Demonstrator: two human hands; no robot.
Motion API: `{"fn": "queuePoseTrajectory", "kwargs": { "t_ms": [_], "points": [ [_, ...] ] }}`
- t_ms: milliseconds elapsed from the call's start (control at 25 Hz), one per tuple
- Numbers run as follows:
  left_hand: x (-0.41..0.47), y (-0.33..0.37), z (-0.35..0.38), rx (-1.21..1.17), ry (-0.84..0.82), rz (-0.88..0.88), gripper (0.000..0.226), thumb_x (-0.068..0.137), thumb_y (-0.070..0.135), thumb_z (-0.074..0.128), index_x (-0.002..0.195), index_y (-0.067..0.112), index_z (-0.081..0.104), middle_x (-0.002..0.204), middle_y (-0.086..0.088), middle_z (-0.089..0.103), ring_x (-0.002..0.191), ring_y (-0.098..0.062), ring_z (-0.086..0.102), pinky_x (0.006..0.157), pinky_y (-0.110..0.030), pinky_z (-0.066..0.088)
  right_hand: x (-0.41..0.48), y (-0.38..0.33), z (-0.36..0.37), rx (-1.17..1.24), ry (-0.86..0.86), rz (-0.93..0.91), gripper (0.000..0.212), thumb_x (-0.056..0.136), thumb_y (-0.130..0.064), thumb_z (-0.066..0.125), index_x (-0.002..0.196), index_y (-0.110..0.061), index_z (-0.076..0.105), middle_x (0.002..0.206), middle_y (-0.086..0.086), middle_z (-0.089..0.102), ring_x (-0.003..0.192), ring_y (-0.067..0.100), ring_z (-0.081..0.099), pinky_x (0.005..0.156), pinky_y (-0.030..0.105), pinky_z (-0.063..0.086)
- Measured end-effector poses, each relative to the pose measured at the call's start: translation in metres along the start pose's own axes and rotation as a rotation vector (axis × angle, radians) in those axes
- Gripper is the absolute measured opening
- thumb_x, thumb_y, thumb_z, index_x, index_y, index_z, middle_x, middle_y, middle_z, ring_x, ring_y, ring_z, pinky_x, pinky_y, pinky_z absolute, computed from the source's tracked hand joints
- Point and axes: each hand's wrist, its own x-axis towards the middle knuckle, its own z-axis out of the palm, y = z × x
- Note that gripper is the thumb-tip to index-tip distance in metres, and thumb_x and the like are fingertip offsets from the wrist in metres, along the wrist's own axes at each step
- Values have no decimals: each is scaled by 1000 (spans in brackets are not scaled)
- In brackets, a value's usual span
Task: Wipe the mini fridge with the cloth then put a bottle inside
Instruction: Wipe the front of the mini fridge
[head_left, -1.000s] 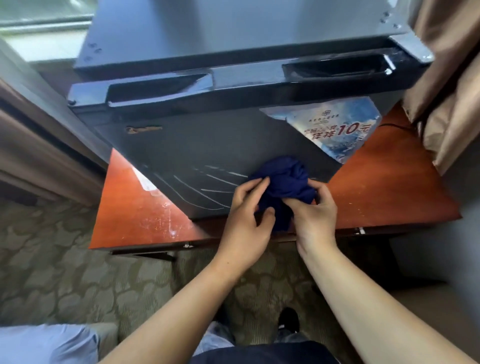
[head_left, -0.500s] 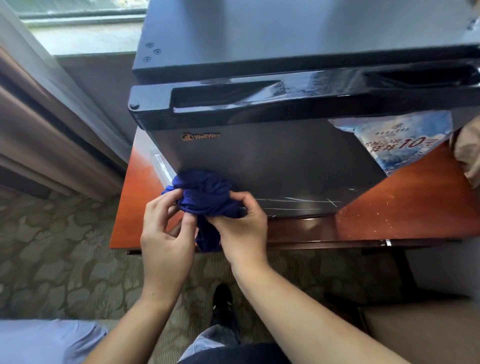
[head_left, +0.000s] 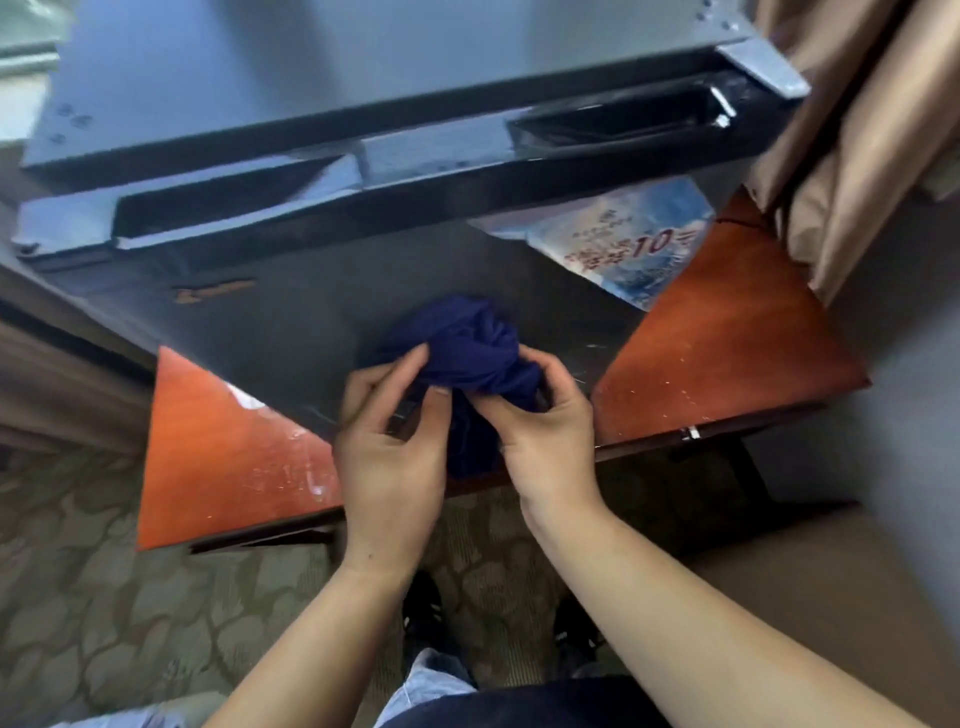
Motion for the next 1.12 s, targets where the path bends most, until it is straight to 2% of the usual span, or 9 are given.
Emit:
{"fn": "queuePoseTrajectory", "kwargs": {
  "t_ms": [80, 240, 440, 560, 640, 720, 840, 920, 1120],
  "points": [
    [-7, -6, 35, -19, -87, -88, 32, 92, 14, 69, 120, 30, 73, 108, 18, 62, 104, -5, 65, 96, -28, 54, 17, 5, -30, 12, 78, 29, 44, 75, 11, 80, 114, -7, 71, 105, 13, 79, 97, 24, 75, 87, 39, 61],
    [-21, -22, 103, 0, -242, -113, 33, 94, 17, 67, 125, 26, 70, 113, 17, 61, 108, 9, 59, 92, -4, 42, 53, 15, -90, -27, 192, 44, 41, 79, 10, 75, 115, -10, 72, 108, 14, 78, 99, 26, 74, 92, 48, 59],
    [-25, -35, 168, -25, -448, -88, 39, 96, 19, 64, 134, 22, 65, 120, 10, 59, 111, 3, 60, 99, -12, 46, 91, 11, -146, -31, 275, -6, 47, 83, 8, 67, 125, -11, 69, 116, 18, 75, 114, 37, 69, 96, 49, 56],
    [-31, -39, 182, -17, -542, -71, 46, 97, 18, 61, 143, 21, 56, 129, 6, 53, 112, 15, 52, 96, -1, 36, 108, 12, -159, -64, 277, 34, 38, 86, -2, 69, 122, -13, 70, 113, 18, 76, 111, 37, 71, 92, 52, 57],
    [-34, -47, 177, 0, -559, -70, 49, 99, 18, 59, 147, 22, 51, 137, 10, 49, 121, 18, 45, 102, 0, 31, 109, 19, -157, -89, 234, 92, 31, 88, -4, 67, 119, -11, 69, 110, 17, 76, 99, 33, 74, 77, 45, 61],
    [-33, -57, 164, 5, -578, -102, 51, 100, 20, 57, 149, 24, 48, 142, 17, 44, 131, 15, 40, 111, -9, 31, 102, 33, -146, -113, 207, 125, 29, 89, -5, 66, 118, -9, 68, 105, 16, 75, 89, 30, 72, 68, 39, 56],
    [-28, -71, 132, 26, -567, -127, 51, 100, 22, 57, 150, 27, 46, 145, 22, 40, 138, 10, 38, 117, -22, 34, 81, 59, -119, -131, 222, 112, 27, 88, -4, 69, 113, -14, 73, 105, 13, 77, 99, 34, 74, 83, 46, 60],
    [-26, -78, 101, 69, -526, -125, 49, 101, 21, 56, 149, 28, 48, 145, 24, 41, 137, 11, 37, 116, -17, 33, 65, 70, -92, -103, 218, 138, 29, 87, 0, 70, 112, -16, 74, 104, 9, 79, 101, 29, 74, 88, 44, 60],
    [-13, -100, 1, 56, -298, -226, 49, 98, 9, 58, 140, 33, 53, 141, 19, 47, 132, 9, 45, 103, -7, 39, 21, 99, -13, -139, 98, 242, 35, 78, 7, 76, 105, -13, 72, 94, 4, 79, 88, 20, 76, 78, 36, 62]
  ]
}}
